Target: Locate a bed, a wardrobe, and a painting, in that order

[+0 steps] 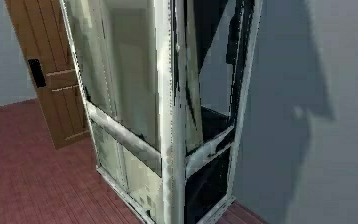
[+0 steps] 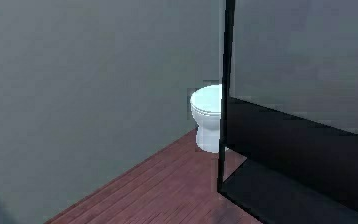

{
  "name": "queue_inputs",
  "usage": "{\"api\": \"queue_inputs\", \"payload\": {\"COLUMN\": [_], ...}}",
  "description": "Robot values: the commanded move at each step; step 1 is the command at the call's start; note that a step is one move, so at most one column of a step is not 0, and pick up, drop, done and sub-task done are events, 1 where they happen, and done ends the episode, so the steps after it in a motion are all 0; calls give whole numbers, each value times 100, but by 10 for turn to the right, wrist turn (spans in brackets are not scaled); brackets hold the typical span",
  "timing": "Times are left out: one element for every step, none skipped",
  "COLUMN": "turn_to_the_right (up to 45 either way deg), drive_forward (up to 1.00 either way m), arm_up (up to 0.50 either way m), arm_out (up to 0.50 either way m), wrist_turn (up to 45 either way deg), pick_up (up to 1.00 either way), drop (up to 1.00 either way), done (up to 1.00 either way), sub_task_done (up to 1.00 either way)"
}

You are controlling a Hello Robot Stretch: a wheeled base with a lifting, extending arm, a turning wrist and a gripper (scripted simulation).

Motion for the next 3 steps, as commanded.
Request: {"api": "queue_inputs", "payload": {"turn_to_the_right": [-450,-150,0], "drive_forward": [0,0,25], "arm_up": [0,0,0], "arm_out": [0,0,0], "wrist_turn": [0,0,0], "pick_up": [0,0,0], "drop": [0,0,0], "done": [0,0,0], "sub_task_done": [0,0,0]}}
